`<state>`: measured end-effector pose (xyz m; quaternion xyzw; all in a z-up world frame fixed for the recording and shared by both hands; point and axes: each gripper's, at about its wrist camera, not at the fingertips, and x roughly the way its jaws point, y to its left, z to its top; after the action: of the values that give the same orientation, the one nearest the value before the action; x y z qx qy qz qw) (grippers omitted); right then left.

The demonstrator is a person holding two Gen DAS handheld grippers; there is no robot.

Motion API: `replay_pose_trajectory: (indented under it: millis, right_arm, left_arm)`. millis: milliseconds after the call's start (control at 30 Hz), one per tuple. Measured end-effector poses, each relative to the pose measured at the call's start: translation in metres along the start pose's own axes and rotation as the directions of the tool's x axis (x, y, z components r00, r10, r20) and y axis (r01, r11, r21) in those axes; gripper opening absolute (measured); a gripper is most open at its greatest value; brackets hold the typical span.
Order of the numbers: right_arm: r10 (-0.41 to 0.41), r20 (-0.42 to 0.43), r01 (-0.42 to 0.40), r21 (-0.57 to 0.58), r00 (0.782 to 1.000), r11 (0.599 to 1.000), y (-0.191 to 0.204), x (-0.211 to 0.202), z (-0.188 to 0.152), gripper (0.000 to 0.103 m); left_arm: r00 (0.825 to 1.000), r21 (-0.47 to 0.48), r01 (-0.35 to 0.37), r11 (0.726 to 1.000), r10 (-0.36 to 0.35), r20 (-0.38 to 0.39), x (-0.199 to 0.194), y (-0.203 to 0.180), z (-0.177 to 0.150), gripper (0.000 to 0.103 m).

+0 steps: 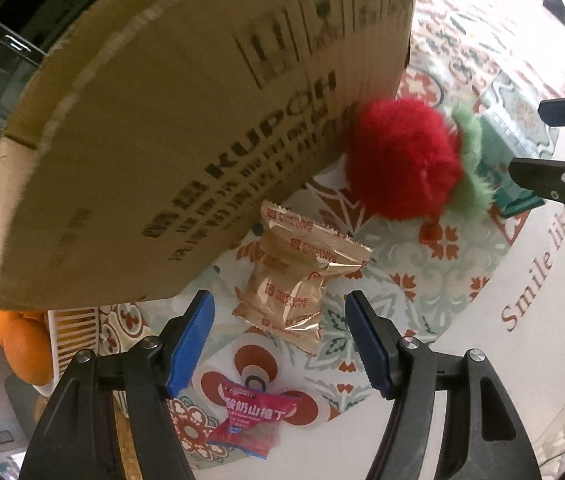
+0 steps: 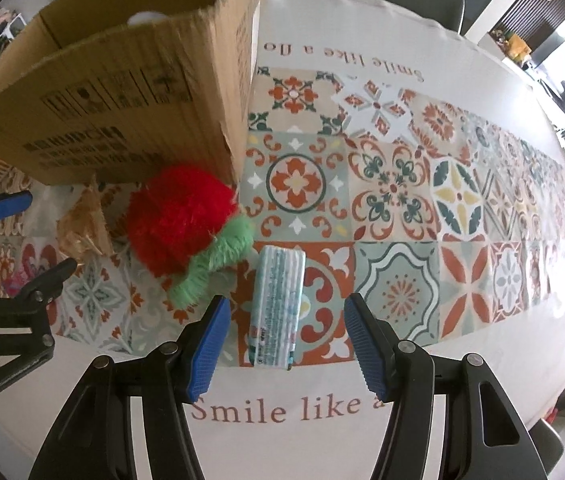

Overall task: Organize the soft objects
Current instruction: 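Move the left gripper to the Fortune Biscuits packet while the right gripper approaches the tissue pack, then grasp the Fortune Biscuits packet with the left gripper while the right gripper grasps the tissue pack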

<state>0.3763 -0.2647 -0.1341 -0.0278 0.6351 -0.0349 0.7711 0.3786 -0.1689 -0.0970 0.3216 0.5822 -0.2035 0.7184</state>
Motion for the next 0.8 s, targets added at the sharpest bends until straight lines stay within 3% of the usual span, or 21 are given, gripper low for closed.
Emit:
replay_pose_trajectory:
  millis: [167, 567, 667, 800]
  right_arm:
    - [0.012, -0.028, -0.012, 0.004, 1.000, 1.000, 0.007, 0.011, 0.001, 0.060]
    - [0.002, -0.065, -0.003, -0.010, 0.998, 1.000, 0.018, 0.029, 0.012, 0.057]
    - [0.000, -0.073, -0.001, -0.013, 0.997, 1.000, 0.019, 0.033, 0.013, 0.051]
    - [0.015, -0.087, -0.015, -0.005, 0.996, 1.000, 0.018, 0.040, 0.015, 0.043]
  left_arm:
    - [1.000, 0.034, 0.004, 0.999, -0.004, -0.006, 0.014, -0.003, 0.003, 0.067]
    - [0.999, 0.019, 0.050, 0.999, -0.050, -0.017, 0.044, 0.007, 0.015, 0.066]
    - [0.997, 0.015, 0.072, 0.997, -0.072, -0.019, 0.059, 0.012, 0.019, 0.063]
    - [0.994, -0.014, 0.110, 0.994, -0.110, -0.011, 0.072, 0.018, 0.017, 0.050]
